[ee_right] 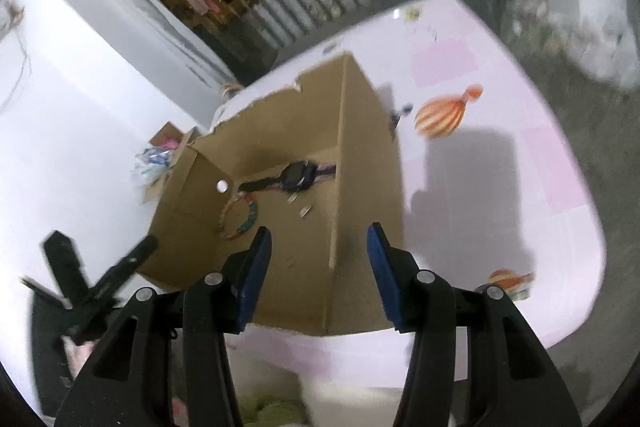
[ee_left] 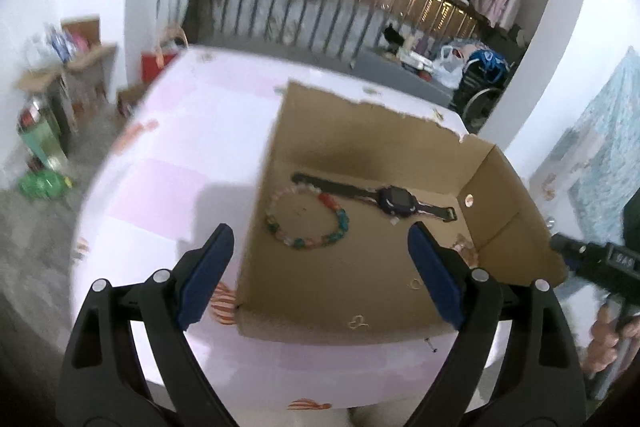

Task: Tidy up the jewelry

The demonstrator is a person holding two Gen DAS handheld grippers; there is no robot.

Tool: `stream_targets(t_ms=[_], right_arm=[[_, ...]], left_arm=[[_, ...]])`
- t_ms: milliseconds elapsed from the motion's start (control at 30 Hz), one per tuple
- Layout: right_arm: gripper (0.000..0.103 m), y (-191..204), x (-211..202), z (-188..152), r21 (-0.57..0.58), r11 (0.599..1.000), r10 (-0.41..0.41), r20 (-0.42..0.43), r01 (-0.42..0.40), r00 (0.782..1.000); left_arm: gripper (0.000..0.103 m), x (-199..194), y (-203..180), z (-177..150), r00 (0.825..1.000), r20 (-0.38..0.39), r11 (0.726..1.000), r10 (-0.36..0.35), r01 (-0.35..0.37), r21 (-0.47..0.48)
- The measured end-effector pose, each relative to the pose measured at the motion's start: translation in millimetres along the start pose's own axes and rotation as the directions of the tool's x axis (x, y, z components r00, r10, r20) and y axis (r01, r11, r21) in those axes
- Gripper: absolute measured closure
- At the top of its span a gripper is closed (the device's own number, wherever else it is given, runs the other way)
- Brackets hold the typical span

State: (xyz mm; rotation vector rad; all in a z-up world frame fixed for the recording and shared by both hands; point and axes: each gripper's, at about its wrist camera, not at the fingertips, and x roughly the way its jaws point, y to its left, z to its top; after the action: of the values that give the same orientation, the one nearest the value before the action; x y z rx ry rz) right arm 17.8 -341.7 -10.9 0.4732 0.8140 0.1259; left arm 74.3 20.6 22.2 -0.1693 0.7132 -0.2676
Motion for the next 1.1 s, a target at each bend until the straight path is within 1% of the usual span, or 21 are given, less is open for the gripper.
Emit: stream_targets(t_ms=[67,100,133,167,200,233,267,333,400,500,633,700,800,867,933,1000,1100], right_arm=[[0.045,12.9,-16.3,-6.0,-0.071,0.995,-0.065,0.074,0.071,0.995],[0.039,22.8,-25.8,-11.8,-0.118,0.987,-0.094,0.125,0.109,0.988],[0.032,29.3,-31.4,-16.1,-0.147,0.98,-0.111,0.158,0.134,0.981],[0.028,38.7,-37.7,-23.4,-0.187,0.968,-0.129,0.202,0.167,0.971],[0.02,44.5,-41.3,-28.1,-0.209,0.96,-0.139,0.231,0.189,0.963],[0.014,53.2,-44.8,-37.0,-0.235,0.946,-0.156,0.272,0.223,0.95],[0.012,60.2,-46.2,-45.1,-0.254,0.935,-0.167,0.3,0.248,0.939],[0.007,71.6,-46.4,-57.2,-0.283,0.92,-0.175,0.326,0.273,0.929],[0.006,78.1,-45.6,-65.8,-0.279,0.919,-0.18,0.332,0.278,0.926],[0.006,83.6,-44.1,-74.3,-0.242,0.93,-0.187,0.335,0.276,0.923],[0.006,85.9,-41.6,-79.4,-0.183,0.93,-0.246,0.332,0.318,0.911],[0.006,84.9,-41.3,-79.6,-0.163,0.928,-0.27,0.331,0.336,0.904],[0.006,85.6,-43.0,-78.9,-0.147,0.916,-0.307,0.347,0.374,0.886],[0.006,87.7,-45.1,-79.9,-0.152,0.903,-0.326,0.368,0.402,0.871],[0.006,90.0,-47.3,-82.4,-0.163,0.894,-0.33,0.39,0.417,0.859],[0.006,91.2,-48.3,-84.4,-0.167,0.893,-0.327,0.396,0.418,0.858],[0.006,88.3,-50.6,-88.7,-0.158,0.916,-0.283,0.394,0.368,0.874]], left_arm=[[0.017,-16.2,-4.5,-3.4,0.999,0.034,0.999,0.024,-0.025,0.02],[0.014,-25.0,-6.9,-5.4,0.998,0.049,0.999,0.032,-0.033,0.028],[0.013,-31.0,-8.4,-6.9,0.998,0.059,0.999,0.037,-0.039,0.034],[0.012,-38.2,-10.5,-9.0,0.996,0.073,0.998,0.048,-0.051,0.04],[0.011,-46.0,-13.8,-12.6,0.994,0.089,0.997,0.066,-0.07,0.044],[0.011,-50.4,-16.0,-14.7,0.993,0.094,0.996,0.076,-0.081,0.047],[0.01,-54.2,-17.0,-16.4,0.992,0.097,0.995,0.085,-0.09,0.049],[0.009,-59.5,-21.1,-22.0,0.99,0.095,0.993,0.103,-0.108,0.054],[0.008,-61.1,-24.1,-26.1,0.988,0.088,0.99,0.124,-0.129,0.051],[0.008,-61.8,-28.1,-32.4,0.986,0.078,0.988,0.147,-0.151,0.043],[0.008,-60.5,-32.8,-40.7,0.988,0.035,0.987,0.151,-0.153,0.041],[0.008,-62.0,-37.5,-44.2,0.985,0.032,0.984,0.17,-0.171,0.052],[0.008,-65.9,-44.2,-46.7,0.979,0.063,0.978,0.191,-0.196,0.069],[0.008,-68.2,-48.7,-47.1,0.972,0.084,0.971,0.218,-0.225,0.087],[0.008,-68.6,-52.6,-46.4,0.969,0.093,0.965,0.229,-0.239,0.109],[0.008,-68.3,-55.7,-44.1,0.967,0.088,0.959,0.241,-0.251,0.132],[0.008,-65.6,-56.7,-43.9,0.968,0.065,0.957,0.242,-0.25,0.149]])
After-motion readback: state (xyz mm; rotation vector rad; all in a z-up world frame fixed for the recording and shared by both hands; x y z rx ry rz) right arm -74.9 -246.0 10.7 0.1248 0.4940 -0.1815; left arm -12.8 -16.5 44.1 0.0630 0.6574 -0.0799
